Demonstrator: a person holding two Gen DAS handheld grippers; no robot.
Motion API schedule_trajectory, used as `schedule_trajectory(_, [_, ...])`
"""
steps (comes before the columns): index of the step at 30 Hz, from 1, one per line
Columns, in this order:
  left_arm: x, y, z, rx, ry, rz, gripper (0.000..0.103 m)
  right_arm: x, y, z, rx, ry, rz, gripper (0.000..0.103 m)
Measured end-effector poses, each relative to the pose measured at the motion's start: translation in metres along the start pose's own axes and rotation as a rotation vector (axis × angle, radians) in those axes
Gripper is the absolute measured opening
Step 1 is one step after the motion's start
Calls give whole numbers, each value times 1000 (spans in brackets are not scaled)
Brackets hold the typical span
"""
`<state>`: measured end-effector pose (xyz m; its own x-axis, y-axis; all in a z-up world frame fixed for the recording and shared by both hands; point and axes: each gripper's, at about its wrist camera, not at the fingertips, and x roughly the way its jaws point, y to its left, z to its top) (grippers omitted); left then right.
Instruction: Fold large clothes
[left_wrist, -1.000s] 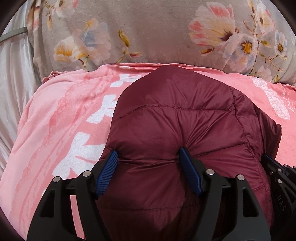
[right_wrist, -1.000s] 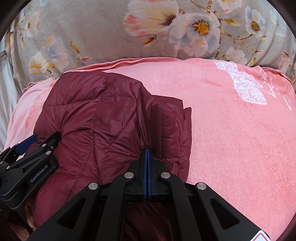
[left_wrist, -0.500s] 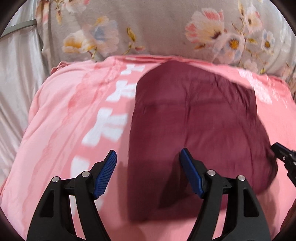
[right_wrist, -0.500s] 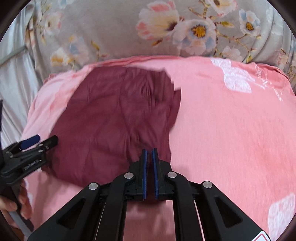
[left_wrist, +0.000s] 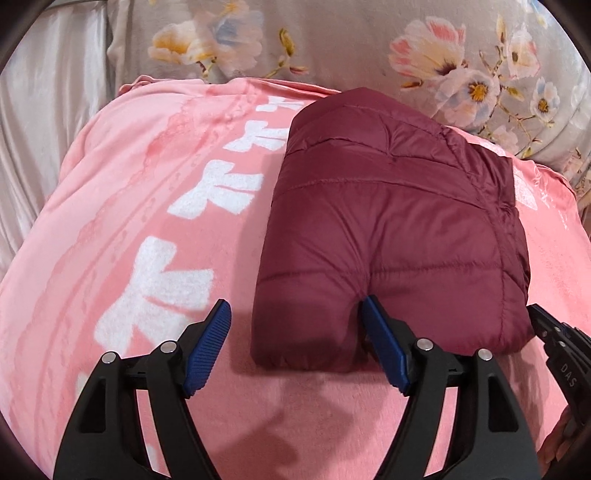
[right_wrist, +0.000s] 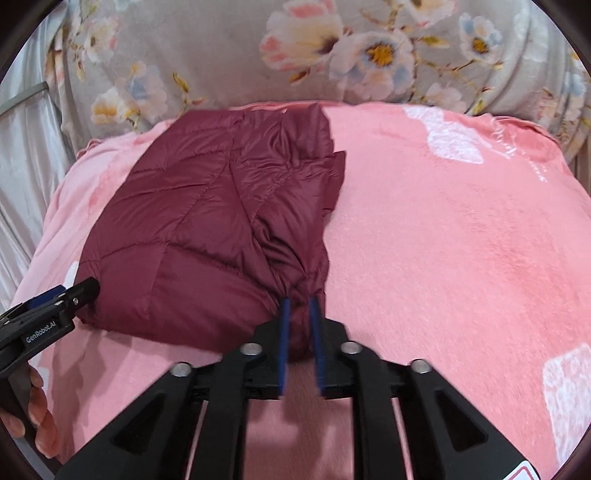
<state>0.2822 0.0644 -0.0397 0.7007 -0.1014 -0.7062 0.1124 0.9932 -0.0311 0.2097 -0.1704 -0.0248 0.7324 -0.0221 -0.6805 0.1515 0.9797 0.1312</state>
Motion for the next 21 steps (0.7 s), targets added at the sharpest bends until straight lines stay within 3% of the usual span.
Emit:
schedule_trajectory(4, [-14, -6, -15, 14, -43, 25, 76, -14, 7, -18, -35, -22, -30, 27])
schedule_trajectory(9, [-25, -16, -36, 46, -74, 33, 76, -31, 14, -33, -62, -57, -58, 45])
schedule_trajectory(21, [-47, -26, -65, 46, -109, 64, 85, -59, 30, -59, -94, -100, -66, 56])
